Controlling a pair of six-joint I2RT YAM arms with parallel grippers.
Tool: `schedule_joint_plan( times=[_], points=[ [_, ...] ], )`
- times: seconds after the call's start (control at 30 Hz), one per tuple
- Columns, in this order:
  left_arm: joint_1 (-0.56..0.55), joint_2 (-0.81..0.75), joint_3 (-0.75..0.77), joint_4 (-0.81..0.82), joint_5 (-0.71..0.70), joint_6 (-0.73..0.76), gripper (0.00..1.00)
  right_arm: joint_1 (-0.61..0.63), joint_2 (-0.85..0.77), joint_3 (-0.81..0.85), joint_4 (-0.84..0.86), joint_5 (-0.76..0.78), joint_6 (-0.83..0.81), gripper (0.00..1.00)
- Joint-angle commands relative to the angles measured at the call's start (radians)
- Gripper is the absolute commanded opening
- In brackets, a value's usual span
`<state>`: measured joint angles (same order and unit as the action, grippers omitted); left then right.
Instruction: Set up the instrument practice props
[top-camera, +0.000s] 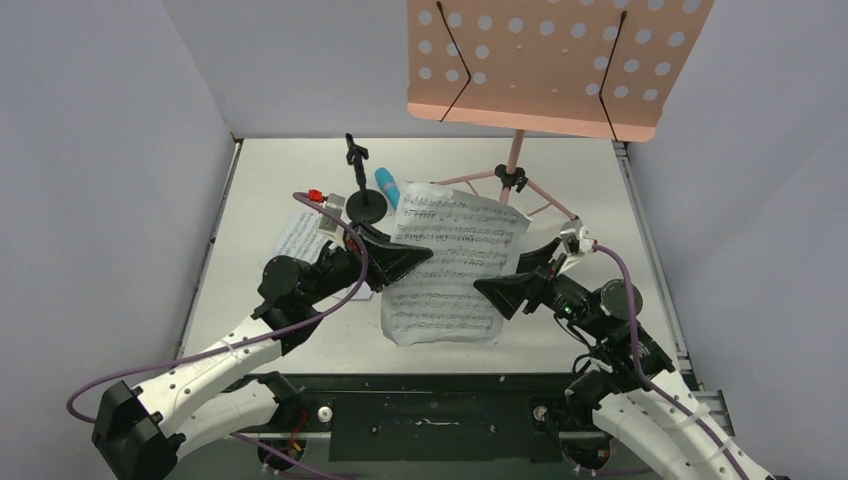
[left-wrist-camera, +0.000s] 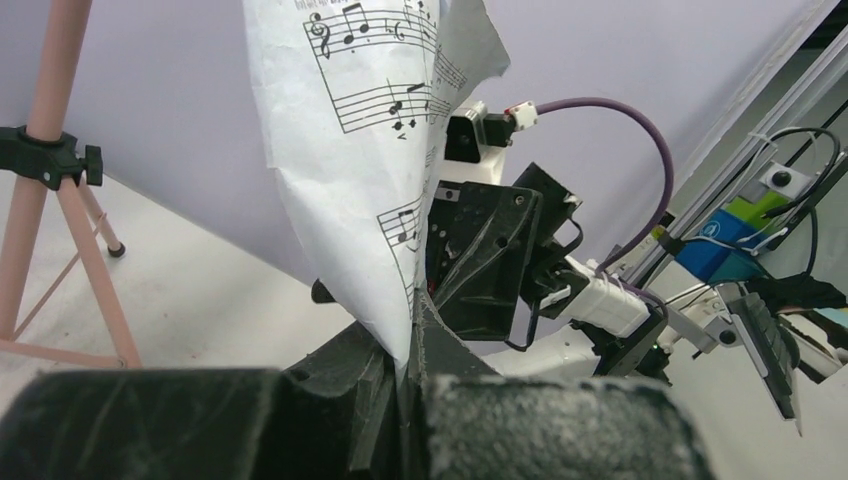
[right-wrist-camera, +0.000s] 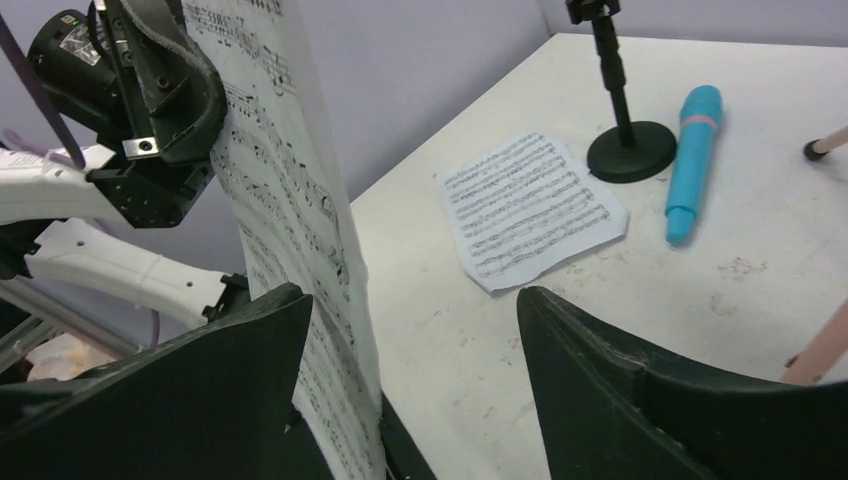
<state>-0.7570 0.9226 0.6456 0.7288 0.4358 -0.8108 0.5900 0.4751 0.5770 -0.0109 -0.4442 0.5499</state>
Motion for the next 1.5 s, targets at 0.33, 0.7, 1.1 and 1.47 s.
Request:
schedule_joint_plan(
  times=[0.33, 0.7, 1.1, 1.47],
  points=[
    [0.005, 0.052, -0.041, 0.134, -0.022, -0.043, 0.04, 0.004, 0.087, -0.036, 0.346, -0.101, 0.128, 0.1],
    [0.017, -0.016, -0.121, -0.045, -0.03, 0.053, 0.48, 0.004, 0.067, 0.029, 0.182, -0.079, 0.045, 0.05],
    [0.016, 0.02, -0.095, -0.032, 0.075, 0.038, 0.31, 0.004, 0.106, 0.048, 0.144, -0.122, 0.019, 0.05],
    [0.016, 0.069, -0.007, -0.185, 0.139, 0.058, 0.24, 0.003, 0.119, 0.113, 0.014, -0.113, -0.076, 0.05]
  ],
)
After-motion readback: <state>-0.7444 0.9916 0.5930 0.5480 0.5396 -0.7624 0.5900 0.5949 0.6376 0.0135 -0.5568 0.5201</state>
